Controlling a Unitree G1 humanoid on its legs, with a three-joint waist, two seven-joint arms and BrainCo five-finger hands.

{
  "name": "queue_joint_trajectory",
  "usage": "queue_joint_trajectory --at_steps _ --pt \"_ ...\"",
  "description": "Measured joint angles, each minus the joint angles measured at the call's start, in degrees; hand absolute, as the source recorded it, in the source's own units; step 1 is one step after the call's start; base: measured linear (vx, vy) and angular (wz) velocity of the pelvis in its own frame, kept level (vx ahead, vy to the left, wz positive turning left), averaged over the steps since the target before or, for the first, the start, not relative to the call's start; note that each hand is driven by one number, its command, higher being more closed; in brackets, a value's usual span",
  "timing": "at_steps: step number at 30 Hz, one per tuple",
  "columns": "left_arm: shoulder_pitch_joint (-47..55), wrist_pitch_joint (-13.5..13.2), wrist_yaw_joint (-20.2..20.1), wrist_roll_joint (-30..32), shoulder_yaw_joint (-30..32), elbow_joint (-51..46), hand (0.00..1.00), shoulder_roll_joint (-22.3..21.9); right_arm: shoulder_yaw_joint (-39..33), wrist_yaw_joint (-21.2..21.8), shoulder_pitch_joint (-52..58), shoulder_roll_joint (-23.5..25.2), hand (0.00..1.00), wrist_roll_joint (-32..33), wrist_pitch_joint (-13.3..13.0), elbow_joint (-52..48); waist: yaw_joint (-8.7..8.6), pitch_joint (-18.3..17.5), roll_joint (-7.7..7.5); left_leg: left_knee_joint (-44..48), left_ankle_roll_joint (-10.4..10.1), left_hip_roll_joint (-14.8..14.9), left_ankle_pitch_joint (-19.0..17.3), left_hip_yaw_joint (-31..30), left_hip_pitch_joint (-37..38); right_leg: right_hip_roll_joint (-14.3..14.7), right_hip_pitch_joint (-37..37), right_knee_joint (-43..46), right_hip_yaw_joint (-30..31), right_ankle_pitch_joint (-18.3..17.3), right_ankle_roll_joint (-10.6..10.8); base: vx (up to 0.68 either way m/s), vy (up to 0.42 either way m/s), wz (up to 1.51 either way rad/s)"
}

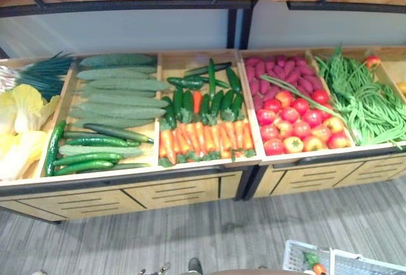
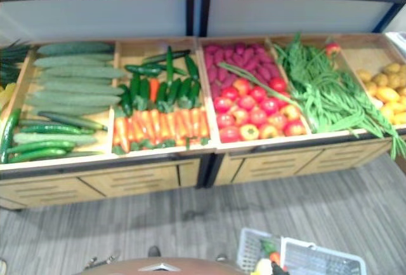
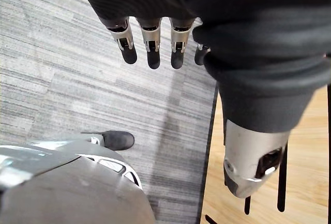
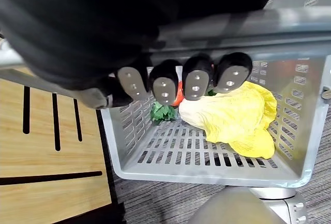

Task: Pick vegetable in the basket

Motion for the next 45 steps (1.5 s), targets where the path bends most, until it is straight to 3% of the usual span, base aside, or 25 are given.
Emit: queue_joint_trajectory --at_steps 1,5,6,9,10,11,12,13,14,16,21,22,23,26,31,33,34,35,36,37,39,40,42,43,45 --pt "-0.06 0.00 0.00 0.00 0.00 -0.01 0.00 0.04 -0.07 0.00 -0.06 0.00 1.00 0.02 -0.05 -0.03 -0.02 0.32 -0.13 0.43 0.01 0.07 -0.51 0.47 0.41 -0.08 -0.08 0.97 0.26 -0.56 -0.03 0.05 0.010 -0.29" --pt "-1.85 -0.47 -0.40 -0.03 -0.66 0.01 0.00 0.74 -1.26 0.12 -0.43 0.35 1.00 2.43 -0.31 -0.84 -0.41 4.83 -1.05 18.09 0.34 3.45 -10.18 1.29 -2.42 -0.59 -0.38 8.20 3.32 -3.87 0.12 0.03 0.006 -0.37" --pt "-2.23 -0.46 -0.43 -0.02 -1.22 0.36 0.00 0.69 -2.39 0.13 -0.06 0.56 1.00 2.65 -0.63 -2.26 -0.38 5.39 -0.39 22.00 0.32 4.93 -12.49 2.18 -3.02 0.33 -1.08 9.76 5.09 -3.59 0.52 -0.02 0.061 -0.95" --pt "-3.01 -0.44 0.25 -0.16 -1.95 0.64 0.00 -0.05 -1.79 0.13 0.06 0.73 1.00 3.93 -1.73 -6.27 -0.28 6.32 1.81 27.04 0.50 10.00 -16.55 9.23 -4.28 3.29 -7.50 13.48 9.96 1.15 1.42 -0.13 0.107 -1.44" --pt "-3.99 -0.51 0.42 -0.29 -2.01 -0.11 0.00 -0.33 -1.71 0.14 0.19 1.18 1.00 4.08 -1.73 -8.02 -0.38 6.50 2.31 27.66 1.00 11.02 -17.02 13.42 -4.43 4.60 -9.65 10.96 8.88 6.07 1.06 -0.16 0.146 -1.75" --pt "-3.81 -0.59 0.38 -0.27 -1.84 -0.02 0.00 -0.65 -0.98 0.13 0.23 1.11 1.00 4.08 -1.71 -8.57 -0.15 6.18 3.88 25.63 2.60 12.50 -16.19 16.87 -4.21 5.21 -8.42 4.83 7.64 10.75 0.26 -0.16 0.150 -1.63" --pt "-4.23 -0.72 0.23 -0.26 -1.03 -0.05 0.00 -1.01 -0.44 0.28 -0.13 0.88 1.00 4.06 -1.76 -8.61 -0.01 6.84 3.84 24.86 3.20 12.70 -16.01 19.44 -3.56 4.50 -8.55 6.22 3.33 10.48 -1.02 -0.20 0.135 -1.53" --pt "-4.51 -1.02 0.00 -0.04 -0.99 -0.36 0.00 -1.07 -0.18 0.14 -0.62 1.09 1.00 4.02 -1.69 -8.32 -0.35 7.76 3.48 23.17 4.01 12.32 -15.36 23.81 -2.44 1.32 -9.88 17.41 -7.28 2.63 -6.42 -0.18 0.127 -1.59" --pt "-4.75 -0.88 -0.28 0.08 -1.22 -0.67 0.00 -0.94 -0.15 0.13 -0.21 0.85 1.00 4.14 -1.58 -7.30 -0.30 7.79 3.22 22.18 4.31 12.14 -15.12 27.81 -0.67 -2.25 -9.06 26.27 -15.20 -1.38 -6.57 -0.17 0.115 -1.77" --pt "-3.62 -0.87 -0.52 0.03 -3.82 -0.55 0.00 -0.35 1.30 0.11 -1.83 -0.40 1.00 4.42 -0.97 -3.55 -0.21 7.68 3.32 21.45 4.03 12.15 -14.53 34.84 0.97 -6.55 -6.30 33.36 -20.87 -3.11 -6.65 -0.11 0.058 -1.73" --pt "-4.95 -0.96 -1.04 -0.53 -5.59 -1.00 0.00 -0.09 1.63 0.10 -2.78 -0.92 1.00 4.40 0.96 0.15 -0.51 6.86 3.05 23.61 3.68 16.06 -12.92 46.29 0.99 -10.39 -2.45 28.96 -20.52 -1.87 -5.07 -0.07 -0.123 -1.31" --pt "-5.06 -0.96 -1.05 -0.55 -5.61 -1.42 0.00 -0.08 1.67 0.11 -2.74 -0.89 1.00 4.41 1.03 0.42 -0.52 6.68 2.89 24.70 3.67 17.04 -12.89 47.03 0.75 -9.76 -2.36 26.84 -19.92 -2.19 -3.51 -0.05 -0.361 -1.24" --pt "-5.43 -0.91 -1.09 -0.72 -5.56 -1.38 0.00 -0.51 1.68 0.06 -2.43 -1.45 1.00 4.43 1.25 0.50 -0.65 5.80 3.58 25.97 3.50 19.02 -11.88 48.22 -0.41 -5.94 -2.43 21.05 -19.16 -3.28 -1.75 -0.10 -0.430 -1.11" --pt "-5.64 -0.91 -1.53 -0.71 -6.08 -1.15 0.00 -2.43 1.77 -0.18 -1.95 -2.75 1.00 4.42 1.38 0.44 -0.78 4.85 4.79 24.55 3.66 20.29 -8.12 47.75 -0.39 -2.46 -2.45 15.19 -17.07 -3.29 -1.74 -0.11 -0.348 -0.93" --pt "-5.27 -0.90 -1.36 -2.80 -6.61 -0.13 0.00 -3.53 4.85 -0.34 -0.36 -3.24 1.00 5.75 0.98 0.43 -3.20 3.38 5.57 26.53 2.05 23.84 -3.21 47.66 3.46 0.25 0.23 13.59 -16.64 -3.79 -2.46 -0.01 -0.210 -0.38" --pt "-5.07 -1.00 -1.37 -3.03 -6.64 -0.26 0.00 -3.34 6.91 -0.31 -0.24 -3.13 1.00 5.95 0.73 0.43 -2.89 3.26 4.97 28.40 1.65 24.27 -0.26 43.70 5.00 0.42 0.78 13.38 -13.44 -3.82 -2.53 -0.02 -0.140 -0.74" --pt "-4.60 -0.99 -1.38 -4.94 -6.60 -0.51 0.00 -2.96 8.77 -0.30 -0.52 -2.98 1.00 5.91 0.44 0.02 -2.42 3.81 3.74 32.07 1.42 24.50 2.16 36.81 4.40 0.17 1.05 12.83 -9.76 -3.80 -2.57 -0.02 -0.136 -1.14" --pt "-4.57 -1.10 -1.31 -6.01 -6.43 -0.76 0.00 -2.90 9.47 -0.29 -0.64 -3.17 1.00 5.88 0.08 -0.50 -1.79 3.96 3.46 33.78 0.87 23.97 1.85 31.61 2.67 -0.03 1.25 12.52 -7.18 -3.81 -2.58 0.00 -0.058 -1.40" --pt "-4.76 -1.46 -0.94 -8.19 -6.01 -0.76 0.00 -3.04 10.37 -0.38 -1.62 -3.91 1.00 5.85 -0.57 -0.77 -0.95 4.02 3.07 31.03 -2.45 18.02 -3.98 18.75 1.02 -1.63 0.75 11.56 -2.19 -3.82 -2.62 -0.02 0.068 -1.56" --pt "-4.62 -2.00 -0.51 -9.88 -5.95 -0.59 0.00 -3.34 10.71 -0.44 -2.28 -4.58 1.00 5.76 -0.56 -0.52 -0.05 4.04 3.04 26.90 -3.32 12.16 -8.57 9.15 0.53 -2.28 0.16 10.75 1.82 -3.82 -2.62 -0.02 0.130 -1.55" --pt "-4.43 -2.79 -0.30 -11.35 -5.97 -0.59 0.00 -3.68 11.43 -0.42 -2.63 -4.73 1.00 5.58 -0.73 -0.58 0.58 4.18 3.29 18.94 -3.58 6.34 -10.07 -1.18 0.90 -1.59 0.45 8.55 4.96 -3.79 -2.54 -0.04 0.228 -1.30" --pt "-4.37 -3.04 -0.44 -11.32 -5.99 -0.56 0.00 -3.77 11.79 -0.42 -2.74 -4.86 1.00 5.59 -0.74 -0.58 0.70 4.40 3.71 16.90 -3.57 5.56 -8.94 -3.21 0.91 -0.77 0.37 7.98 5.53 -3.69 -2.34 -0.06 0.278 -1.21" --pt "-4.52 -3.10 -0.71 -11.23 -6.11 -0.48 0.00 -3.46 12.18 -0.26 -2.54 -4.87 1.00 5.65 -0.90 -0.48 0.97 4.39 4.20 14.97 -3.91 5.11 -11.69 -6.51 1.59 0.81 0.37 5.49 6.61 -3.36 -0.43 -0.05 0.191 -0.65" --pt "-4.74 -3.34 -1.05 -11.02 -6.68 -0.66 0.00 -2.39 12.31 -0.07 -2.33 -3.60 1.00 5.78 -1.23 -0.38 0.52 4.71 2.04 14.46 -3.14 3.66 -12.03 -7.10 0.48 -0.30 -0.08 3.07 7.19 -2.06 1.54 -0.06 0.147 -0.15" --pt "-4.82 -3.38 -1.10 -11.12 -6.05 -0.66 0.00 -1.38 12.22 0.11 -1.40 -2.41 1.00 5.94 -1.72 -0.18 0.16 4.79 0.53 14.05 -2.45 2.37 -11.59 -7.20 -0.97 -1.42 -0.64 1.66 7.30 -1.05 1.96 -0.08 0.128 0.02"
